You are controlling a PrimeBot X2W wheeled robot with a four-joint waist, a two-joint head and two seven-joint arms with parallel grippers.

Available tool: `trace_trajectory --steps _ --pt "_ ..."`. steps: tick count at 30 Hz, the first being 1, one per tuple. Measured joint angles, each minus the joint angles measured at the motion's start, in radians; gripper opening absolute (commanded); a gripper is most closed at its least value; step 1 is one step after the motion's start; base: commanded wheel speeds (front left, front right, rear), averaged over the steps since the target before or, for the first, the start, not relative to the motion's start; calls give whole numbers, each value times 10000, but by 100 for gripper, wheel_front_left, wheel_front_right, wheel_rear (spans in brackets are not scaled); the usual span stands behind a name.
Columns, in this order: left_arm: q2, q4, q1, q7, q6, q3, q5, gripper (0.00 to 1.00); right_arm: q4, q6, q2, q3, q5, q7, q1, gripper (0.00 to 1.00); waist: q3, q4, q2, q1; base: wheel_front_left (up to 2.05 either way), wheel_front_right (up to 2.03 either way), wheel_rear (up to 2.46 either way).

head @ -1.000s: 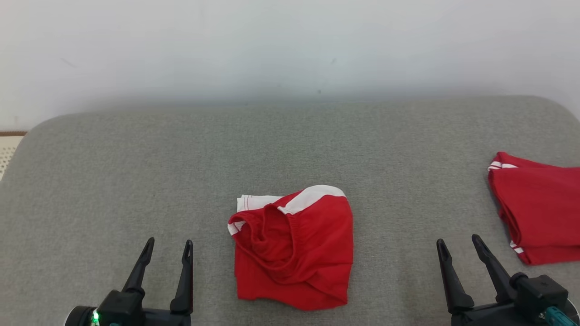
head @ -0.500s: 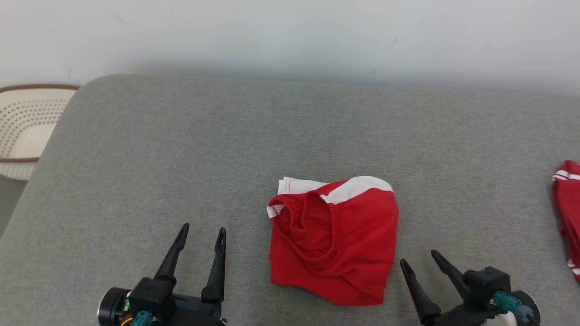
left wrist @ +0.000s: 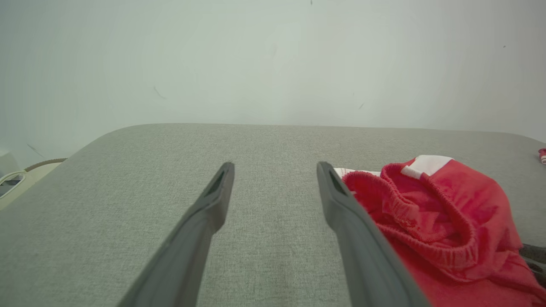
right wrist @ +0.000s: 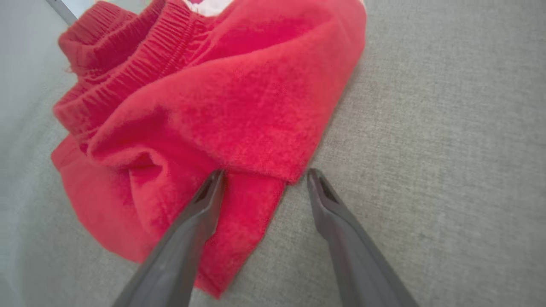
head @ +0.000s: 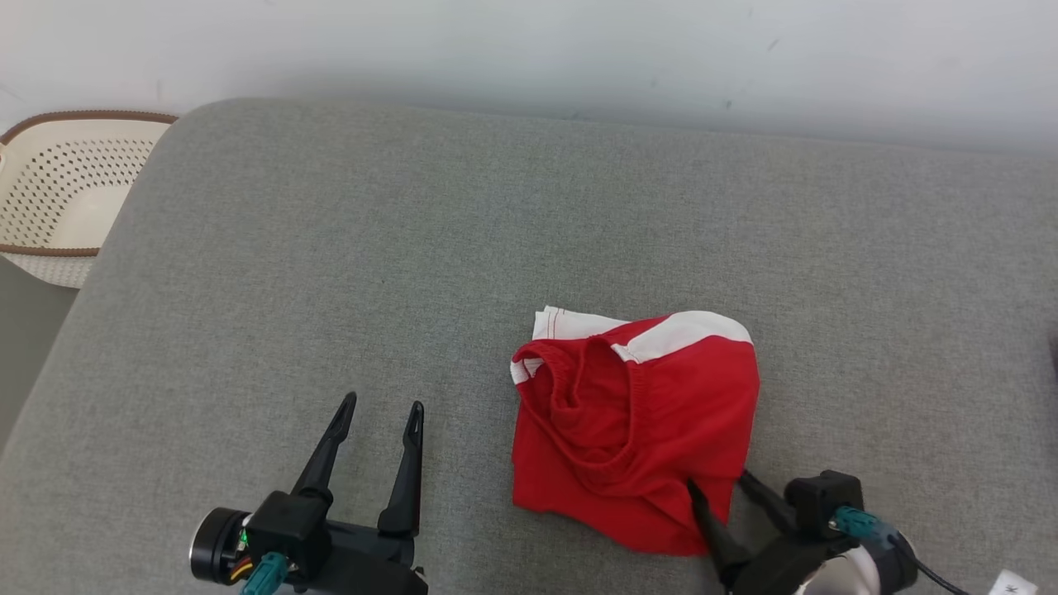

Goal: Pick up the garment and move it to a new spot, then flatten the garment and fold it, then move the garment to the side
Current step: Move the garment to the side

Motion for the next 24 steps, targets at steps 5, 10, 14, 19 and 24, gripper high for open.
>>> trace_trajectory --steps 5,10,14,19,24 --pt "-17 8 -81 -4 4 25 12 100 77 -2 201 288 201 -360 -182 0 22 -145 0 0 0 0 0" --pt "12 -63 -107 -8 13 40 59 100 -150 0 142 94 130 -723 -303 0 47 -451 0 0 0 0 0" --pt "73 -205 -155 -29 42 107 86 100 -449 0 36 -207 -142 -848 -174 0 101 -827 0 0 0 0 0" --pt "205 -462 -263 -31 61 159 167 100 -775 4 -115 -681 -500 -957 153 0 215 -1511 0 0 0 0 0" --pt "456 -698 -419 115 59 182 251 100 -953 4 -261 -1277 -855 -1141 329 0 372 -2381 0 1 0 0 0"
